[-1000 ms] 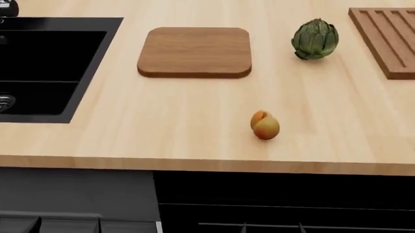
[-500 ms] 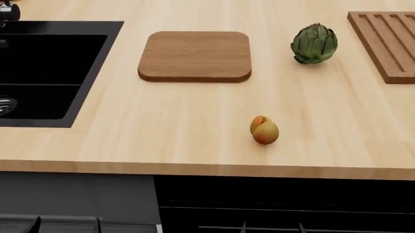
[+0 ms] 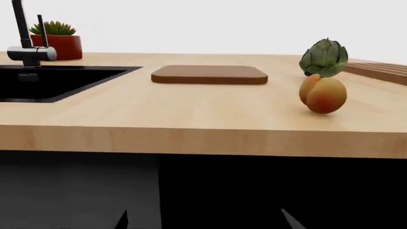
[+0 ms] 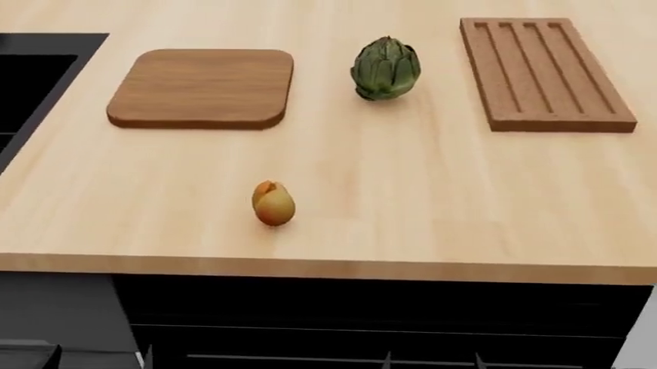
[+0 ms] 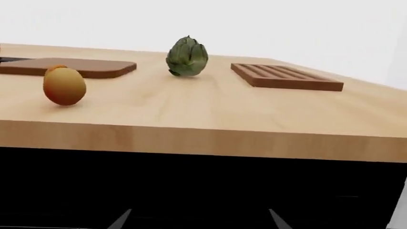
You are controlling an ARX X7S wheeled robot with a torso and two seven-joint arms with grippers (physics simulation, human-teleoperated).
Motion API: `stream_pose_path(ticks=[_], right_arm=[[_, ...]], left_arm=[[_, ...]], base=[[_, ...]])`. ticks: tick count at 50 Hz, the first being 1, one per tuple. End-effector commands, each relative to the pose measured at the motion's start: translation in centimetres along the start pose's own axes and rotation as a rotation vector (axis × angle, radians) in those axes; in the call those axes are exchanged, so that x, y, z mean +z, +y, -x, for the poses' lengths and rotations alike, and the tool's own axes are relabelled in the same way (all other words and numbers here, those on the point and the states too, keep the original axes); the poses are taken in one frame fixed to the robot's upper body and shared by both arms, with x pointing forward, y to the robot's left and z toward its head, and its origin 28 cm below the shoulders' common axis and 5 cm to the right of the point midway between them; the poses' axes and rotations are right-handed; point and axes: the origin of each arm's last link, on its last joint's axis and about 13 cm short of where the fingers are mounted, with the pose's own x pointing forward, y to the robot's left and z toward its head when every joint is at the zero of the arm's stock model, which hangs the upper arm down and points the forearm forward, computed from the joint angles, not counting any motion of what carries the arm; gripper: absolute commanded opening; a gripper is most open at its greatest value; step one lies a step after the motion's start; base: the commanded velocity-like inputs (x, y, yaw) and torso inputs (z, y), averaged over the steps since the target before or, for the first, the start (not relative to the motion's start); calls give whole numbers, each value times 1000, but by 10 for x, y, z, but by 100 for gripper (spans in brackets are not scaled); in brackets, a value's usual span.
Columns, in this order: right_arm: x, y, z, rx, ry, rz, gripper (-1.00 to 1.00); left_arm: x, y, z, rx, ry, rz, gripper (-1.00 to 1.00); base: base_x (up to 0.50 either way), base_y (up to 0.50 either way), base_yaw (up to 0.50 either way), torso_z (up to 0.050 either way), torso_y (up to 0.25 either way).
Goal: Place the apricot and the artichoke on separate cutting boards.
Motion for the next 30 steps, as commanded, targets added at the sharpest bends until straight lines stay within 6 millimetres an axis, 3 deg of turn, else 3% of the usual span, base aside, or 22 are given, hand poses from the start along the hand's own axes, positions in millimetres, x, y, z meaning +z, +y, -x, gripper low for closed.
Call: stream_pose_path(ticks=[1,6,12,14,18,25,30], right_arm=[[0,0,0,0,1,2,100],[0,0,-1,-1,2,2,100],[14,-7,-4,-32,19,-21,100],[38,-12,-3,-48,-16,-43,100],[85,-28,-2,-67,-88,28,100],[144,-47,10,-61,-139,24,100],[170,-62,14,-62,-156,42,100]], left_arm=[[1,0,0,3,2,-2,100],[0,0,-1,7,4,-2,100],[6,3,1,9,87,-21,100],[22,10,8,13,71,-5,100],[77,23,17,12,20,-49,100],[150,31,25,-15,-59,-91,100],[169,34,22,-57,-53,-106,100]], base=[[0,-500,0,0,0],[0,-500,0,0,0],[0,-11,0,0,0],[0,0,0,0,0],[0,0,0,0,0],[0,0,0,0,0],[0,0,0,0,0]])
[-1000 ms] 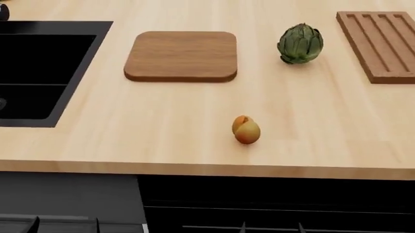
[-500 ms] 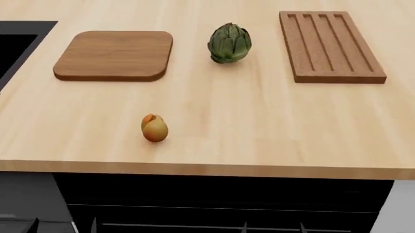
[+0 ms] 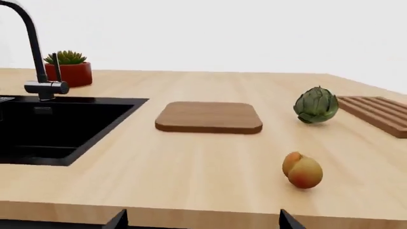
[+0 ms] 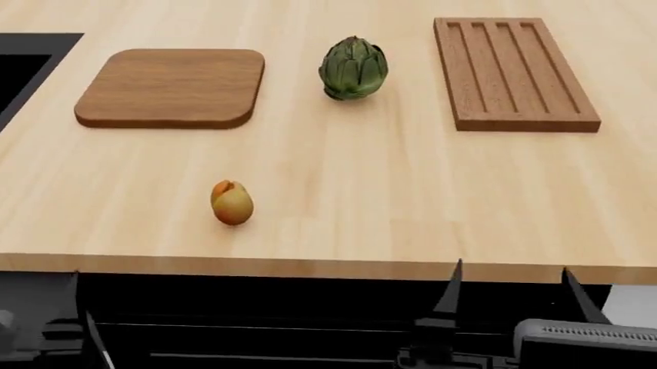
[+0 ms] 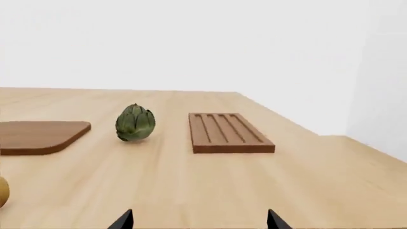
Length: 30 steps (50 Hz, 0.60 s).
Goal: Place the apricot and the artichoke on separate cutting boards.
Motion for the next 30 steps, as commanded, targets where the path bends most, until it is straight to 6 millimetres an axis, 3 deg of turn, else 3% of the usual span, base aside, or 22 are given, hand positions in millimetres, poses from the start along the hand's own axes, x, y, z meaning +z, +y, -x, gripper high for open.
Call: stream_pose_path(ticks=[1,7,16,30], right_arm=[[69,-25,11,13,-69,53,100],[71,-35,13,-11,-26,50,100],[67,-34,13,-2,9,62,100],[66,-28,14,33,43,89,100]], left_arm=[[63,6,16,-106,-26,-93,100],[71,6,8,-168,17,-66,100],[81,-8,-24,-252,64,-39,100],[83,-55,-72,-443,162,-11,100]], base=[[0,0,0,0,0],[0,0,0,0,0],[0,0,0,0,0],[0,0,0,0,0]])
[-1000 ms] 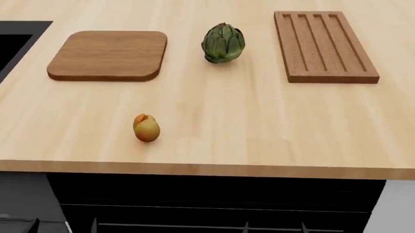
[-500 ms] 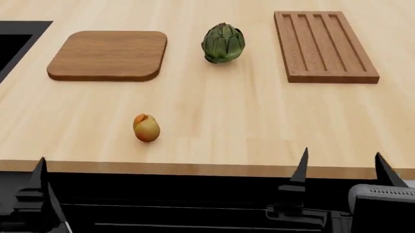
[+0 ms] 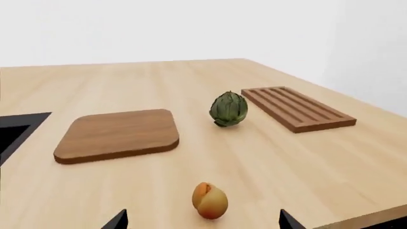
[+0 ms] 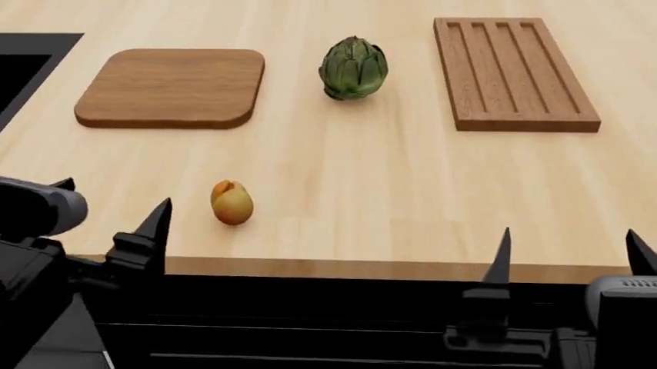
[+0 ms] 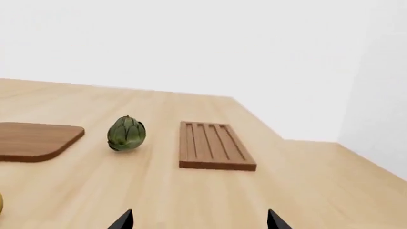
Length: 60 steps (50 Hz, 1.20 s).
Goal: Place the apricot and the artichoke on separate cutting boards.
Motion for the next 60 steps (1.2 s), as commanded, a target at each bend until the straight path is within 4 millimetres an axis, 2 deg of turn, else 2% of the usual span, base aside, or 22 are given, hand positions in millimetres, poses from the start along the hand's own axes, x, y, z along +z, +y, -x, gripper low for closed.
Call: stream_pose_path(ticks=[1,7,14,18,34,49,55,60], right_arm=[[2,1,2,24,23,27,100],[3,3,6,29,37,31,100],[5,5,5,40,38,25,100],[4,5,6,38,43,30,100],[-1,7,7,52,59,29,100],[-11,7,9,47,83,24,100],[-13,8,9,50,90,22,100],[-15,9,12,50,91,15,100]], left_arm=[[7,-20,-44,-130,67,-8,100],[-3,-17,-79,-115,142,13,100],[-2,-15,-101,-119,172,18,100],[-7,-11,-114,-111,206,13,100],[-38,1,-136,-33,306,-42,100],[-53,-2,-162,-63,380,-35,100],[-56,-4,-161,-81,391,-50,100],[-68,-4,-160,-54,420,-54,100]], base=[[0,0,0,0,0],[0,0,0,0,0],[0,0,0,0,0],[0,0,0,0,0],[0,0,0,0,0],[0,0,0,0,0],[0,0,0,0,0],[0,0,0,0,0]])
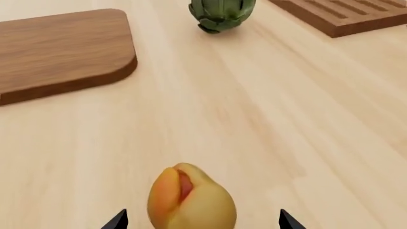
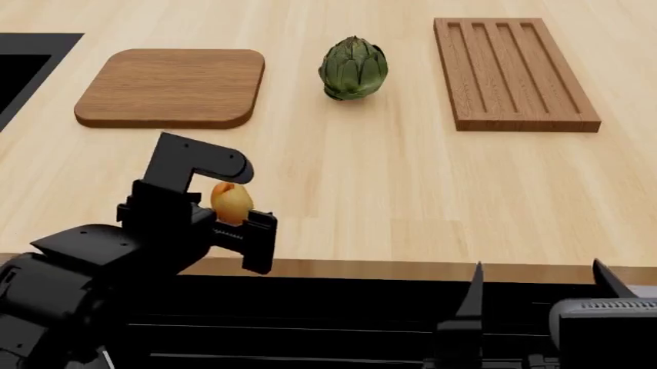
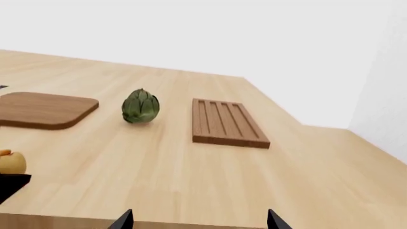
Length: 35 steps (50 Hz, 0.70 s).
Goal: Place the apricot and the artichoke on separate cutting boards.
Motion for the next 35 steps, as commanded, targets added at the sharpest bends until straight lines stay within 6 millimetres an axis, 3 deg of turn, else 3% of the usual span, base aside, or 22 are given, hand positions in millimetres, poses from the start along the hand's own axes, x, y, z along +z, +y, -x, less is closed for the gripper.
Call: stream_pose_path(ticks=[1,17,18,30,35], right_arm=[[-7,1,3,0,12,-9,100],[-14,3,6,-2,26,-25,100],[-14,3,6,-2,27,-26,100],[-18,6,6,8,37,-28,100],[-13,4,5,5,26,-28,100]], left_arm=[[-14,1,-9,15,49,-6,100],[-13,-1,-11,54,3,1,100],[-12,-1,-11,59,-1,8,-100],[0,-3,1,56,-52,37,-100],[8,-2,14,59,-98,44,-100]], base=[[0,0,0,0,0],[0,0,0,0,0],[0,0,0,0,0],[0,0,0,0,0],[0,0,0,0,0]])
